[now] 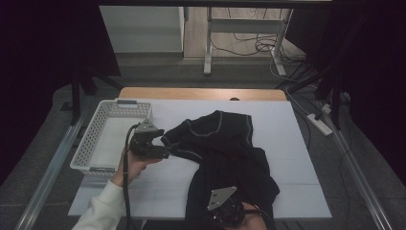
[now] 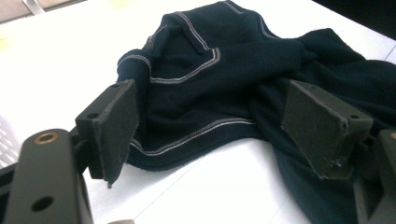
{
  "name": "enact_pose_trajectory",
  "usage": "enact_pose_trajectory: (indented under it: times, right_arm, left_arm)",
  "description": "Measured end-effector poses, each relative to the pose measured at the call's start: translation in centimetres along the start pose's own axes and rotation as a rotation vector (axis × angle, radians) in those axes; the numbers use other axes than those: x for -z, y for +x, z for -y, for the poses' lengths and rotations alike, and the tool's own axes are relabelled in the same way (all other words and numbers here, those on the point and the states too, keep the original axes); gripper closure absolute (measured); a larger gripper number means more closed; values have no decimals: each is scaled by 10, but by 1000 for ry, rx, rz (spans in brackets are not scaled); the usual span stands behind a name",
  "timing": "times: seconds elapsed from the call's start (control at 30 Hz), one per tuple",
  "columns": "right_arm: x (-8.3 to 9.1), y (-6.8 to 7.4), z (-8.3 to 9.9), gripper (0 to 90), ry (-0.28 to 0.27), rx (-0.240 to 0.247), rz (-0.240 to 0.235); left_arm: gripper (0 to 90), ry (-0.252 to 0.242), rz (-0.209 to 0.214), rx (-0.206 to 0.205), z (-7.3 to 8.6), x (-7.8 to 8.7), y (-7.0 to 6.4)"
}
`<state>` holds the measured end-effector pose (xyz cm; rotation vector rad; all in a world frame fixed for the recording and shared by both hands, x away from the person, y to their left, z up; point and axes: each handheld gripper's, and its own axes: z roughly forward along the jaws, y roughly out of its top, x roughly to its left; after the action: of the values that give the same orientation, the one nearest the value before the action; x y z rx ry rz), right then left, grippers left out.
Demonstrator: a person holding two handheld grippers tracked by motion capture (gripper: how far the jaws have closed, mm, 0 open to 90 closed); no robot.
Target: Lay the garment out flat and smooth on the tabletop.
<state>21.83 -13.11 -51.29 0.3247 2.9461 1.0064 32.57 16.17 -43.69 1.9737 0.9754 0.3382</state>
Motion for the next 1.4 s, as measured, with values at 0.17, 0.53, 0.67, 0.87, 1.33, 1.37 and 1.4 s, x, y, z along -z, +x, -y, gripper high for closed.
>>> enact_pose_trajectory:
  times: [0.17, 0.53, 0.67, 0.87, 1.33, 1.37, 1.4]
  right_arm:
    - [3, -1, -5, 668, -12, -1, 10]
    - [4, -6, -35, 368, -137, -9, 37]
    - [-11, -12, -48, 345, -124, -1, 28]
    - [-28, -22, -62, 328, -91, -22, 45]
    - [-49, -27, -54, 354, 39, -34, 113]
    - [-49, -29, -53, 381, 35, -51, 104]
    - [-48, -30, -52, 411, 33, -66, 101]
  left_arm:
    - [197, -2, -2, 3, 0, 1, 1]
    - [198, -14, -18, 5, -1, 1, 1]
    - [197, -12, -16, 5, -1, 0, 1]
    - [197, -3, -14, 3, 0, -3, 1]
    - [197, -7, -12, 3, 0, 0, 2]
    - [197, -8, -12, 3, 0, 0, 2]
    - [197, -8, -11, 3, 0, 0, 1]
